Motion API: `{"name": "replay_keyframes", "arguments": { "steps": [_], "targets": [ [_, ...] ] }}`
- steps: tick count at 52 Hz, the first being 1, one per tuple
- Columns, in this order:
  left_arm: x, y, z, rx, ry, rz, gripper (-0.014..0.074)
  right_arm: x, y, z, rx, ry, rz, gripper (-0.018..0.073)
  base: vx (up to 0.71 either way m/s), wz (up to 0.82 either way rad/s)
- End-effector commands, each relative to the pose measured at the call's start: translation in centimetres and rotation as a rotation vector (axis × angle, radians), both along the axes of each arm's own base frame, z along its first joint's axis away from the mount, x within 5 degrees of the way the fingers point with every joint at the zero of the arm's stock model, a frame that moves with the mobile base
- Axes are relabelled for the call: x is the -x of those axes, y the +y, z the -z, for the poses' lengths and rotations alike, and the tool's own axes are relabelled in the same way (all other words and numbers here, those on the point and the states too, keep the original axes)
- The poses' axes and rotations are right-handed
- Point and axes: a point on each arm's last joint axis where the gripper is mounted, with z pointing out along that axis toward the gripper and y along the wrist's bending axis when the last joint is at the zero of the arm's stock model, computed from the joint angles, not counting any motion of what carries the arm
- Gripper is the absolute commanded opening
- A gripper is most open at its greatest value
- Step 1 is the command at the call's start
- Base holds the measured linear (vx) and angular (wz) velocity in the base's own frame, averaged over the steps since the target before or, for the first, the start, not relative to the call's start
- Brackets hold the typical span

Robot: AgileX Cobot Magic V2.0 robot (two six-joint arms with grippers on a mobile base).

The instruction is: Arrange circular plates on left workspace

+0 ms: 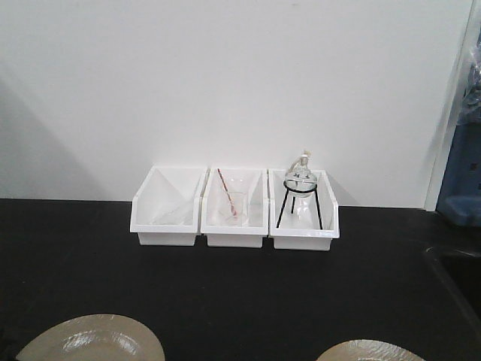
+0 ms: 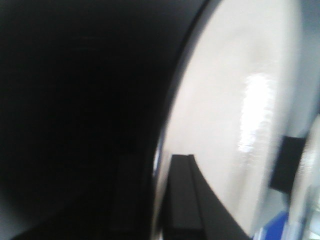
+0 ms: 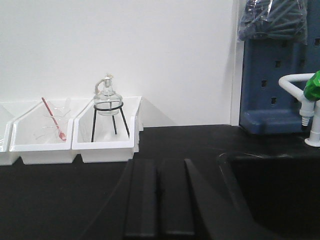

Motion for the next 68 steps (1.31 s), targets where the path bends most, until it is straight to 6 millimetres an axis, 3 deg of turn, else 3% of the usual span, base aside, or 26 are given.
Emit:
{"name": "replay_keyframes", "arguments": {
  "steps": [1,16,38,53,68],
  "targets": [
    [-0.4,-0.6,-2.2,0.022,-0.069,0.004,-0.0009,-0.2,-0.1,-2.0,0.017,-0.121,0.007,-0.0004,0.00,0.00],
    [-1.9,-3.2,-3.4,0.175,-0.123,-0.068,-0.0004,-0.2,-0.1,-2.0,0.017,-0.121,0.007,-0.0004,0.00,0.00],
    [-7.1,-10.1,-7.6,0.257,-0.302,-0.129,-0.0003,-0.2,-0.1,-2.0,0.017,-0.121,0.007,-0.0004,0.00,0.00],
    [-10.1,-14.4,-6.3,0.317,-0.255,-0.094,0.0000,-0.2,-0.1,-2.0,0.017,-0.121,0.007,-0.0004,0.00,0.00],
    [-11.3,-17.4,-5.1,0.331,-0.233,-0.079,0.0000,-0.2,-0.1,-2.1,0.017,-0.128,0.008,-0.0004,0.00,0.00]
  ]
}}
